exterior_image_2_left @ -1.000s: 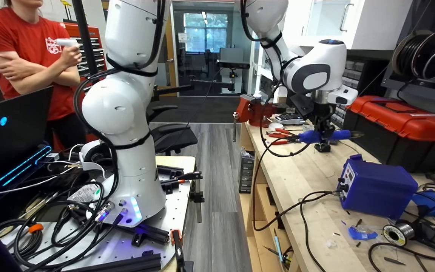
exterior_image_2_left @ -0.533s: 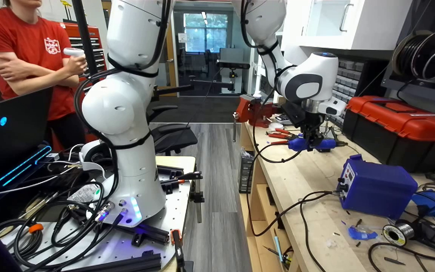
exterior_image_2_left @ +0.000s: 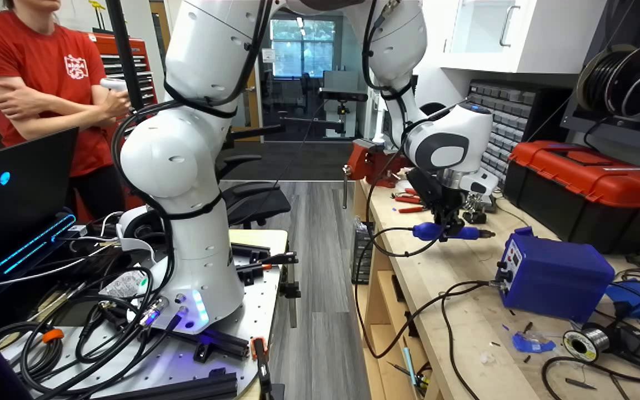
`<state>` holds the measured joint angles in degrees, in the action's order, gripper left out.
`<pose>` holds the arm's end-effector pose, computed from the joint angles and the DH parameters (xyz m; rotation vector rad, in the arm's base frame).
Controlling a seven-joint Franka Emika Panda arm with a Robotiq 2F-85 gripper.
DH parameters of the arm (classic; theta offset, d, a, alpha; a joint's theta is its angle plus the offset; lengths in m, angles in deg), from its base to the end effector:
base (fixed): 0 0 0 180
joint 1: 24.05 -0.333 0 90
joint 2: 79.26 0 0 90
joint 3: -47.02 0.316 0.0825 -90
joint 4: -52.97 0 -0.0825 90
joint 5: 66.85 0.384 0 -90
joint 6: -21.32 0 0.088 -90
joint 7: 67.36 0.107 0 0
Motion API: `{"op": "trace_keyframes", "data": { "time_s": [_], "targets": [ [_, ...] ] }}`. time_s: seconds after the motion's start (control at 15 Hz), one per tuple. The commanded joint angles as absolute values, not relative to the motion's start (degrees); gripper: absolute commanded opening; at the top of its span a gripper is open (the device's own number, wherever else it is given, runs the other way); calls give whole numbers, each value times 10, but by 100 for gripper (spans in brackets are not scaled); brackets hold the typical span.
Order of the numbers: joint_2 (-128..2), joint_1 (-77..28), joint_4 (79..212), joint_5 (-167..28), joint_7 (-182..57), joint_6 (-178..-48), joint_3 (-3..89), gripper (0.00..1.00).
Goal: Put the blue object on the work bench
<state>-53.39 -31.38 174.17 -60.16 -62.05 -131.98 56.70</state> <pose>0.5652 0.1683 0.2103 -2.9867 -0.1224 -0.1260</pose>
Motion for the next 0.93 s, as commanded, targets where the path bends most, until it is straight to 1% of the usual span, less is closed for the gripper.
{"op": "trace_keyframes", "data": {
  "time_s": [0.0, 0.07, 0.13, 0.47, 0.53, 0.87],
  "targets": [
    [-527, -315, 1738, -603, -638, -1298, 565, 16],
    [-528, -319, 1740, -609, -633, -1295, 560, 66],
    [-529, -318, 1740, -608, -632, -1290, 561, 67],
    [-536, -313, 1733, -599, -632, -1270, 565, 97],
    [-537, -314, 1732, -599, -631, -1269, 564, 100],
    [-541, -312, 1725, -595, -632, -1261, 565, 100]
  ]
}}
